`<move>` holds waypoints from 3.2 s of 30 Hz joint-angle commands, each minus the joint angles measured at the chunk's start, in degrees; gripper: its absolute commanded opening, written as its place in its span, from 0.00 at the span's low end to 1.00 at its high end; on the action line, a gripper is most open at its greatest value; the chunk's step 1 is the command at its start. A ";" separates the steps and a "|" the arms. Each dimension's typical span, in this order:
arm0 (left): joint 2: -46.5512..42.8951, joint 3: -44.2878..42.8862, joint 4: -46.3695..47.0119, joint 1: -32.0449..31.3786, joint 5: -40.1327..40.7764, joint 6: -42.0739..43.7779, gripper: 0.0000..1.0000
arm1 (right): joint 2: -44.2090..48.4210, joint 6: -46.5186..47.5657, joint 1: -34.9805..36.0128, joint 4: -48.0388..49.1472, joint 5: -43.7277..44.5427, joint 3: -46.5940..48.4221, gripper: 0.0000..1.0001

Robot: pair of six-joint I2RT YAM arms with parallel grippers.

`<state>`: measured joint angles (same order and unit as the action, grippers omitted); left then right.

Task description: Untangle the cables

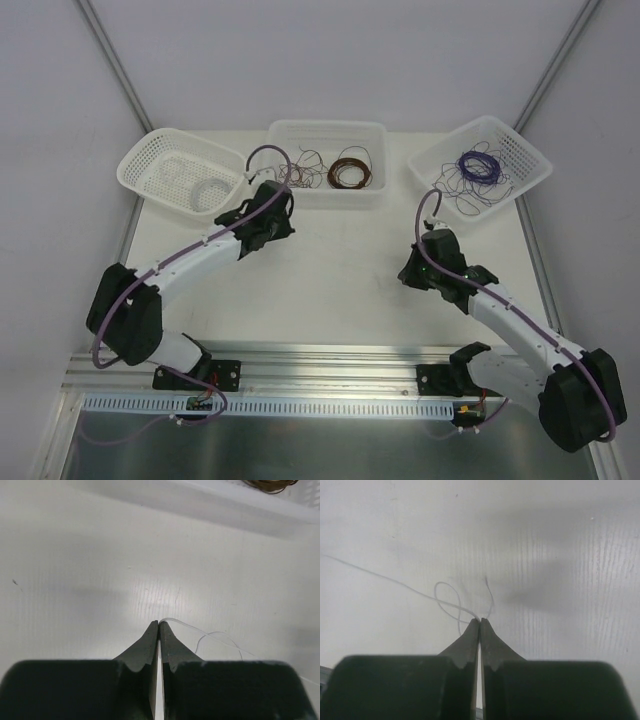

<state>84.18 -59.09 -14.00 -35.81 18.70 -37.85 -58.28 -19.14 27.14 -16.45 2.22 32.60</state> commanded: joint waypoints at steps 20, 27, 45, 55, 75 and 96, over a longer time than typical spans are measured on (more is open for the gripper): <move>-11.33 -37.31 -13.59 13.31 -9.11 22.81 0.00 | 10.11 10.61 -0.94 -14.75 -8.99 15.39 0.73; -8.78 -52.51 -15.88 21.21 -11.05 26.24 0.00 | 11.17 11.40 -1.03 -16.51 -8.02 14.16 0.92; 8.71 -61.67 -12.11 40.02 -9.73 24.58 0.00 | 8.72 13.95 -1.03 -17.48 -10.30 15.74 0.97; 21.18 -60.88 -7.01 44.60 -4.12 25.28 0.00 | 4.32 16.76 -0.94 -20.29 -8.20 18.99 0.97; 23.40 -58.24 -1.03 50.05 -3.22 23.26 0.00 | -0.96 16.94 -1.03 -18.89 -9.07 20.66 0.97; 35.51 -48.76 -0.41 51.46 -14.91 18.87 0.32 | 1.41 16.59 -1.03 -19.59 -8.37 19.34 0.97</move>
<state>116.27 -109.89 -13.93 14.76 10.02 -16.27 -58.85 -2.74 26.33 -35.83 -6.48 50.83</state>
